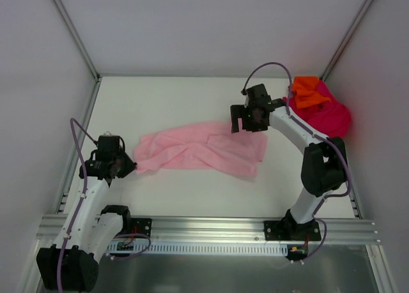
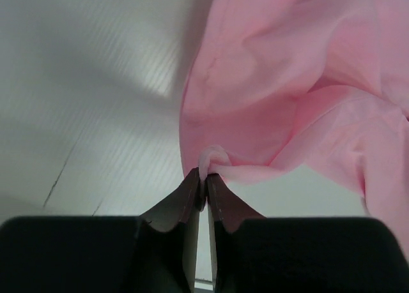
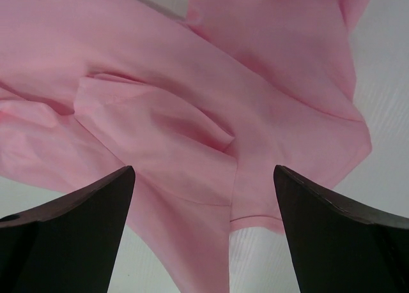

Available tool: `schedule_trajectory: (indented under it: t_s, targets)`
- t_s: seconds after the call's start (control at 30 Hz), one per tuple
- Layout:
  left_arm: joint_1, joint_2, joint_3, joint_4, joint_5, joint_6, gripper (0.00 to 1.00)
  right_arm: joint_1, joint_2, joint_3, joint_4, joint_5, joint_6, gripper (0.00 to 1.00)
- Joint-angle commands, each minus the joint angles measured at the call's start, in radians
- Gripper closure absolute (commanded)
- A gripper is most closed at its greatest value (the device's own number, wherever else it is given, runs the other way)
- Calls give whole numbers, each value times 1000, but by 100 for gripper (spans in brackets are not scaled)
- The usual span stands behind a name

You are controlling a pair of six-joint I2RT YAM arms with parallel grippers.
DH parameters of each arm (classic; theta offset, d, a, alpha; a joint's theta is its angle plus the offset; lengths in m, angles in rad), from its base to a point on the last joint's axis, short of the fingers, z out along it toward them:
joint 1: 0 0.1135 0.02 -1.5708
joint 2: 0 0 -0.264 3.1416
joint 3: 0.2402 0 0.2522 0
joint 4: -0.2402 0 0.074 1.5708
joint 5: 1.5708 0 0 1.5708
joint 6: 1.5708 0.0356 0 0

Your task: Fold and stack the t-shirts

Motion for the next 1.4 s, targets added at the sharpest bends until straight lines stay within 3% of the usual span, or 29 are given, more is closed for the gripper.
schedule_trajectory:
  t_s: [0.0, 0.03, 0.1, 0.33, 0.5, 0.73, 0.9, 1.03, 1.13, 1.17, 1.3, 1.37]
  targets:
    - [9, -94, -27, -111, -129, -134, 90, 22, 24, -36, 23, -9, -11, 4]
    - [9, -109, -32, -105, -114, -129, 72, 22, 36, -38, 23, -10, -13, 4]
    - [9, -122, -32, -91, -72, -129, 2, 22, 62, -40, 31, -12, -7, 4]
    - [9, -63, -29, -21, -26, -115, 1, 28, 83, -38, 74, -53, 26, 4]
    - [9, 30, -82, 24, -35, -136, 5, 36, 93, -61, 69, -32, 26, 4]
    - [9, -7, -164, -10, -145, -242, 9, 36, 69, -101, 74, -1, 26, 4]
    - [9, 23, -226, 139, -89, -254, 16, 36, 78, -87, 79, -7, 35, 4]
    - [9, 87, -222, 199, -75, -248, 32, 36, 81, -75, 60, 49, 33, 4]
    - [9, 93, -223, 242, -63, -224, 51, 34, 83, -61, 42, 108, 35, 4]
    - [9, 90, -222, 248, -61, -213, 66, 34, 84, -63, 45, 106, 35, 4]
    - [9, 56, -211, 277, -46, -149, 100, 36, 75, -87, 75, 94, 35, 8]
    - [9, 24, -197, 300, -31, -92, 100, 36, 64, -96, 92, 25, 35, 10]
